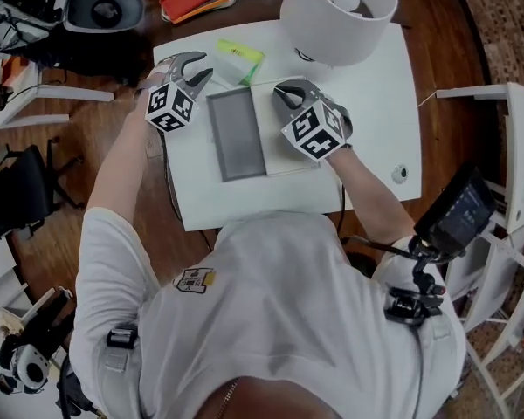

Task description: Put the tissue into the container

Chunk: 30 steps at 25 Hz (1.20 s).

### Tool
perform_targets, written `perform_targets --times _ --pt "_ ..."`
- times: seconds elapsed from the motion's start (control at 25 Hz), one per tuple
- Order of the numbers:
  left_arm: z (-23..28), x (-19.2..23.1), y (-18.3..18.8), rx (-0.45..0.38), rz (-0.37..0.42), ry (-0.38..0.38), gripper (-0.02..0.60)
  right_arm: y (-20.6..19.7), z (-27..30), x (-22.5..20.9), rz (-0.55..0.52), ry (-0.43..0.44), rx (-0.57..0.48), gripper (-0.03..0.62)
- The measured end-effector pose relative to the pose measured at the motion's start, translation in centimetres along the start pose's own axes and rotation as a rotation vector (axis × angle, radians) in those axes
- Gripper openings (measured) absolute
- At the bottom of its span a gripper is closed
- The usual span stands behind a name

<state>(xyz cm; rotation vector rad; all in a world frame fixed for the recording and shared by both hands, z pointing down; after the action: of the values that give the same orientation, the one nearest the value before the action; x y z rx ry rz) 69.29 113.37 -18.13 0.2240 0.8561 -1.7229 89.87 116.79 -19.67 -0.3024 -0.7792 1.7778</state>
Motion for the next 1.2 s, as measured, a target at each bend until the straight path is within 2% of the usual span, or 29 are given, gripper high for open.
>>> perform_targets --times 0.08,0.24,0.32,0.4,0.56,0.84,1.0,1.2 --pt "1.5 0.7 0.1 0.02 0.084 -0.054 0.257 0.6 0.8 -0.8 -0.021 0.011 0.008 0.041" --pt "4.5 1.7 -0.1 0.076 0.28 -0.191 0.399 1.6 3.0 -2.0 -0.062 0.052 0.046 0.159" --pt "6.0 1.9 -0.5 0.122 0.357 -0.275 0.448 1.9 4.2 -2.3 -0.072 0.077 0.07 0.228" --pt "7.2 1.9 -0.8 0.149 0.423 -0.331 0.468 2.3 5.1 -2.5 -0.075 0.098 0.085 0.247" --pt "9.2 1.2 -1.0 0.152 0.496 -0.39 0.476 3.2 6.3 -2.9 -0.082 0.129 0.103 0.284" --pt "11.3 -0.6 0.0 0.148 0.521 -0.433 0.476 3.3 8.4 -3.8 -0.069 0.16 0.162 0.325" --pt "12.1 -1.7 0.2 0.142 0.512 -0.465 0.473 3.3 8.9 -3.9 -0.036 0.167 0.163 0.325" --pt "11.6 -2.3 0.9 0.154 0.472 -0.449 0.392 3.2 8.6 -3.6 -0.04 0.164 0.158 0.325"
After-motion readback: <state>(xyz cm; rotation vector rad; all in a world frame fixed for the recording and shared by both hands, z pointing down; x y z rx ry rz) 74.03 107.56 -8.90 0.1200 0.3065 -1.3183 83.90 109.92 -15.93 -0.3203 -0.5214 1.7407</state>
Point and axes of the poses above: the fingertips, and each gripper's own axes: z forward along the fingers, x to its left, y out of its top, the point moved 6 cm from there along -z, backward along the fingers, and after that the axes turned 6 degrees about x, right-handed, at the moved point
